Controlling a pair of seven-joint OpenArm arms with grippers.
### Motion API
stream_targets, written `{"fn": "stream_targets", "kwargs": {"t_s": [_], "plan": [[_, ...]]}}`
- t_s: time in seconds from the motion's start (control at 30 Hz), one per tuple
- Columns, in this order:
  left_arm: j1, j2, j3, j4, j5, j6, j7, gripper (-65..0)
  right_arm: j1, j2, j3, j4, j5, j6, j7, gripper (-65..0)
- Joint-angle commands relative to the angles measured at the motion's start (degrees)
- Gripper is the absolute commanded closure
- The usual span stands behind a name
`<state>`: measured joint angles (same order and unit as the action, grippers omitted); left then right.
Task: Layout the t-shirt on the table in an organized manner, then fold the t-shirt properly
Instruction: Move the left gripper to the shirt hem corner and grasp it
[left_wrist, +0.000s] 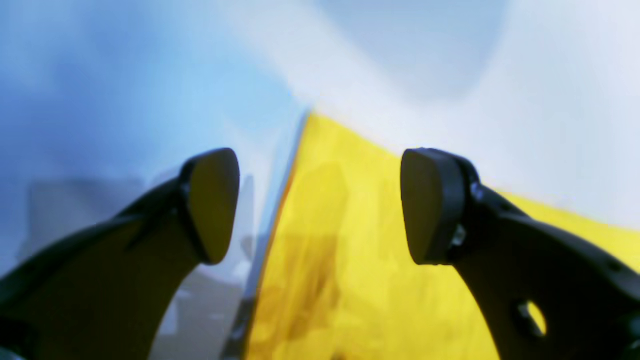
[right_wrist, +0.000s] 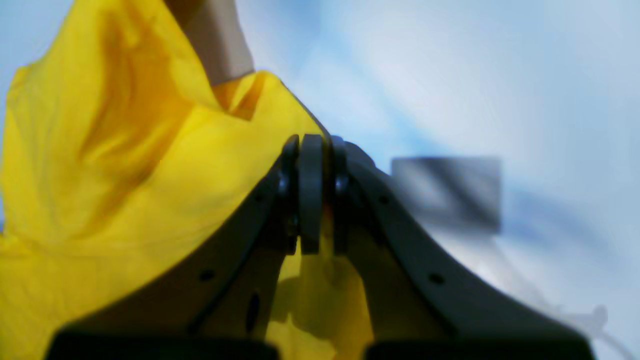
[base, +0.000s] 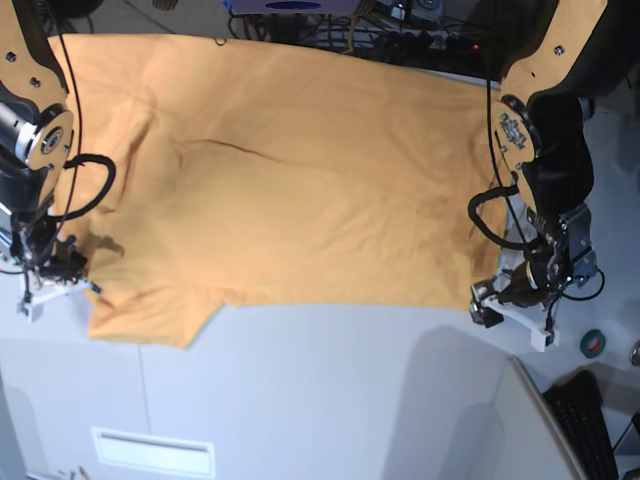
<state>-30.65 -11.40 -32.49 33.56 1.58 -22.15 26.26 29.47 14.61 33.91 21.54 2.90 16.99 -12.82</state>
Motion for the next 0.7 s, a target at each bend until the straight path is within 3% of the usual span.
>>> {"fn": "stream_targets", "kwargs": {"t_s": [0.0, 0.1, 0.27, 0.47, 0.53, 0.67], "plan": [[-2.2, -0.2, 0.0, -1.5, 1.4, 1.4, -2.0, -47.2, 1.6, 1.0, 0.0, 0.9, 0.5, 0.4, 1.2, 0.0], [-4.2, -0.4, -0.1, -8.4, 2.8, 5.8, -8.1, -47.6, 1.6, 1.3, -0.1, 0.9, 0.5, 0.4, 1.2, 0.0], [-7.4, -1.7, 0.0, -18.2, 3.6, 6.0, -13.4, -47.2, 1.6, 1.4, -0.1, 0.9, 0.5, 0.5, 1.2, 0.0], [-6.8, -1.3, 0.1, -18.9, 3.6, 6.0, -13.8, -46.2, 1.6, 1.4, -0.1, 0.9, 0.5, 0.5, 1.2, 0.0], [-6.4, -1.3, 0.1, -19.0, 3.6, 6.0, -13.8, -39.3, 1.6, 1.4, -0.1, 1.0, 0.5, 0.5, 1.2, 0.0], [-4.1, -1.3, 0.1, -18.8, 3.6, 6.0, -13.9, -17.3, 1.6, 1.4, -0.1, 1.0, 0.5, 0.5, 1.2, 0.0]]}}
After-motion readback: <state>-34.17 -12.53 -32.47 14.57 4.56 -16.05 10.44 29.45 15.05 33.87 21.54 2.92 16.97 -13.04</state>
